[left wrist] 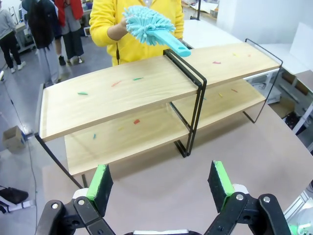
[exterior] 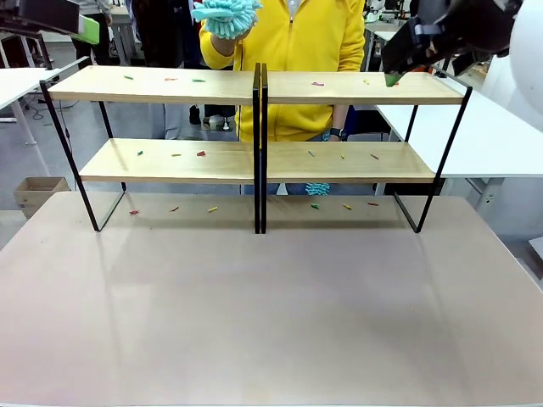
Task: Clean the shelves.
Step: Pick up the Duster when the human hands it over.
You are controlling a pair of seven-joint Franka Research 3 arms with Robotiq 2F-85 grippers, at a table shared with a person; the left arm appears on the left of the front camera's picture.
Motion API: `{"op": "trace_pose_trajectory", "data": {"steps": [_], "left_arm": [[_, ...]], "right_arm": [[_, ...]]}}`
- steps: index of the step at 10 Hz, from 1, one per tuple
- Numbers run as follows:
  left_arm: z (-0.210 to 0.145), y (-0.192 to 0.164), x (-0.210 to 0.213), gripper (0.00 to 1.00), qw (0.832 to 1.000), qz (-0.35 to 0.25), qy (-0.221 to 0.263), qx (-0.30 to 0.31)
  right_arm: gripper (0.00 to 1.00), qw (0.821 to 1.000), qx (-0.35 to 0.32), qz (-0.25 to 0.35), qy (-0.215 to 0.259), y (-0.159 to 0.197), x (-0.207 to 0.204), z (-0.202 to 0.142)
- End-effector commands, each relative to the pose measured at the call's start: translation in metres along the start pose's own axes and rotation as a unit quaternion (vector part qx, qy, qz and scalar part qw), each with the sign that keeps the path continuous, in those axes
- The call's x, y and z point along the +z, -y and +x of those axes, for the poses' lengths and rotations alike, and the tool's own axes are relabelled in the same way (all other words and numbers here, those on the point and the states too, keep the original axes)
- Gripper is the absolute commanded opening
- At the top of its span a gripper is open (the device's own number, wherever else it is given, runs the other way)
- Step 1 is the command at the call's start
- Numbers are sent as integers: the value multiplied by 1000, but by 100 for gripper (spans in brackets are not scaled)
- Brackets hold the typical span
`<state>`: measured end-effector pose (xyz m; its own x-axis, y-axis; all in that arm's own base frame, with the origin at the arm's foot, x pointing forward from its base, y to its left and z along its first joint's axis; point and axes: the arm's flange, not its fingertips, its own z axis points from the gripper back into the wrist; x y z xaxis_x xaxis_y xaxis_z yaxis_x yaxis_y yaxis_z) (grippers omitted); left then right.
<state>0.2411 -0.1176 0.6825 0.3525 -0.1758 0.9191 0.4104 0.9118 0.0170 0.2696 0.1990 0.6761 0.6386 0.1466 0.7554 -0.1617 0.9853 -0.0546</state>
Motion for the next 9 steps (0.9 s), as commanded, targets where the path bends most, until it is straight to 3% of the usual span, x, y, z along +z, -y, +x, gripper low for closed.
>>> {"op": "trace_pose_trajectory", "data": {"steps": [1,3,5,9], "left_arm": [[-1,1,0,100,1000,-2,0,-1],[-1,1,0,100,1000,-2,0,-1],[-1,1,0,100,1000,-2,0,-1],[-1,1,0,100,1000,-2,0,-1]], "right_arm": [[100,999,26,19,6,-11,15,1],[100,998,49,12,35,-18,38,-9],[100,995,75,41,52,-16,63,-22],[100,993,88,65,50,-10,69,-29]]}}
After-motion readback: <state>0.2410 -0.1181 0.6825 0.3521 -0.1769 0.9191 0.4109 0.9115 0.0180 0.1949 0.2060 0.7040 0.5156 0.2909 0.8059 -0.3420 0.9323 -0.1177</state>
